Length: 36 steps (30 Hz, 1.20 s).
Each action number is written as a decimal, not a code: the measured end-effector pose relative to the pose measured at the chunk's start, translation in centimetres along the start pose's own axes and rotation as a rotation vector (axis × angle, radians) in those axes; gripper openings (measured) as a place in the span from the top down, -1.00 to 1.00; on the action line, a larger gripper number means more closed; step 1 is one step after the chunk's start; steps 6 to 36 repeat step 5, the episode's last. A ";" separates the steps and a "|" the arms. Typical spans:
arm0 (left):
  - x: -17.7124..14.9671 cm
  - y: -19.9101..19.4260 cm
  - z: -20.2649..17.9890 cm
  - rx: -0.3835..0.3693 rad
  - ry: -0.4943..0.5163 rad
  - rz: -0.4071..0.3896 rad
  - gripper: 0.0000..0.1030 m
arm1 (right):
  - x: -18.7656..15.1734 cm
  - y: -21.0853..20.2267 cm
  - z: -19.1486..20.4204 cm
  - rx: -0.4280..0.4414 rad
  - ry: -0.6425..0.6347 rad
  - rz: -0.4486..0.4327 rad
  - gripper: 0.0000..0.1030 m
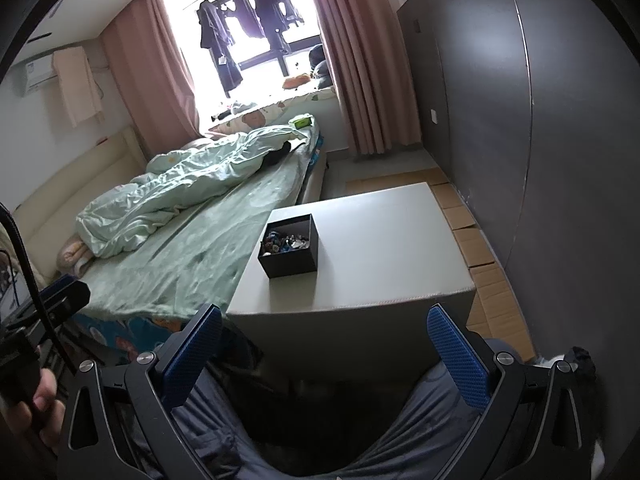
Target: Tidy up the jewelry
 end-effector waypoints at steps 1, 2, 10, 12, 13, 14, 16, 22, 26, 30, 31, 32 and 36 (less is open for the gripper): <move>0.0 0.1 0.0 0.001 0.001 0.000 -0.99 | 0.0 0.0 0.0 -0.001 0.001 0.000 -1.00; 0.1 0.1 0.0 -0.001 0.001 0.000 -0.99 | 0.0 0.0 0.0 -0.002 0.002 -0.001 -1.00; 0.1 0.2 0.0 -0.011 -0.005 -0.005 -0.99 | -0.2 -0.1 -0.2 -0.010 0.004 -0.003 -1.00; 0.1 0.2 0.0 -0.011 -0.005 -0.005 -0.99 | -0.2 -0.1 -0.2 -0.010 0.004 -0.003 -1.00; 0.1 0.2 0.0 -0.011 -0.005 -0.005 -0.99 | -0.2 -0.1 -0.2 -0.010 0.004 -0.003 -1.00; 0.1 0.2 0.0 -0.011 -0.005 -0.005 -0.99 | -0.2 -0.1 -0.2 -0.010 0.004 -0.003 -1.00; 0.1 0.2 0.0 -0.011 -0.005 -0.005 -0.99 | -0.2 -0.1 -0.2 -0.010 0.004 -0.003 -1.00; 0.1 0.2 0.0 -0.011 -0.005 -0.005 -0.99 | -0.2 -0.1 -0.2 -0.010 0.004 -0.003 -1.00; 0.1 0.2 0.0 -0.011 -0.005 -0.005 -0.99 | -0.2 -0.1 -0.2 -0.010 0.004 -0.003 -1.00; 0.1 0.2 0.0 -0.011 -0.005 -0.005 -0.99 | -0.2 -0.1 -0.2 -0.010 0.004 -0.003 -1.00; 0.1 0.2 0.0 -0.011 -0.005 -0.005 -0.99 | -0.2 -0.1 -0.2 -0.010 0.004 -0.003 -1.00; 0.1 0.2 0.0 -0.011 -0.005 -0.005 -0.99 | -0.2 -0.1 -0.2 -0.010 0.004 -0.003 -1.00; 0.1 0.2 0.0 -0.011 -0.005 -0.005 -0.99 | -0.2 -0.1 -0.2 -0.010 0.004 -0.003 -1.00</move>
Point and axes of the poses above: each gripper's, at about its wrist camera, not at the fingertips, and y roughly the way its jaws point, z to its left, x to its top, the point moved 10 cm from there along y, roughly the way its jaws point, and after that the axes turned 10 degrees about z, right-handed, at the moved point
